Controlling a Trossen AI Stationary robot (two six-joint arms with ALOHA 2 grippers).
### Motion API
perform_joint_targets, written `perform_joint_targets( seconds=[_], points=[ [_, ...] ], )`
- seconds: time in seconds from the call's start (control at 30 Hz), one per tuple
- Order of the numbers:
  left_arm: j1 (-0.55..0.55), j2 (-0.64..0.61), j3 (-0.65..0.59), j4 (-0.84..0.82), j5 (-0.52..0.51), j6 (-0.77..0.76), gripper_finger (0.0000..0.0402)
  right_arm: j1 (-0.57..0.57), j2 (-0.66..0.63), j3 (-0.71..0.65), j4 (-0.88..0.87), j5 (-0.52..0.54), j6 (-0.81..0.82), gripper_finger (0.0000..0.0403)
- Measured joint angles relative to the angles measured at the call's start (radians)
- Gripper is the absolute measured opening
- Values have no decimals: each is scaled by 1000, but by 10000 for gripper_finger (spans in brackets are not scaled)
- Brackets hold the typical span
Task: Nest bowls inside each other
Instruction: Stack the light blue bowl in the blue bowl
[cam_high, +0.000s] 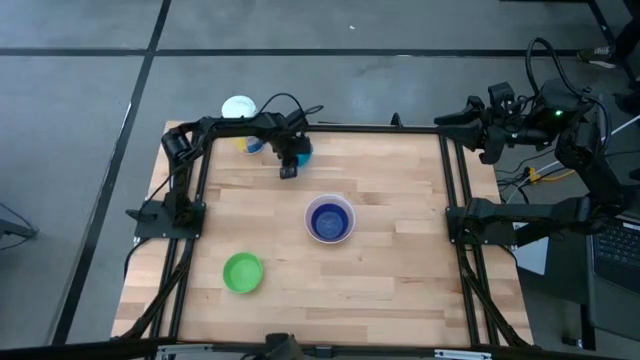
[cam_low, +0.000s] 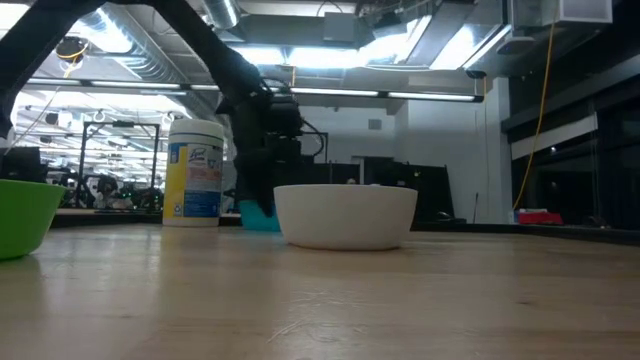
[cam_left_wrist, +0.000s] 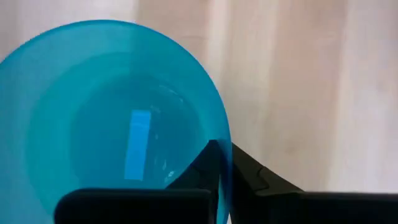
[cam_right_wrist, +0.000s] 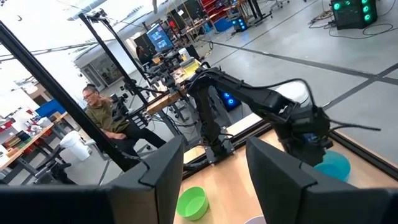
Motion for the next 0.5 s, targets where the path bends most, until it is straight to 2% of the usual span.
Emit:
perform_joint_targets(
  seconds=[0.23,0.43,0.5],
  points=[
    [-120,-61,-2,-11,-12,-20,3,0,0,0,0,0,8,178],
    [-248,-172,-2,-1,-136,-44,3,0,0,0,0,0,8,178],
    [-284,-212,-2,3,-141,-71,3,0,0,0,0,0,8,178]
  ],
)
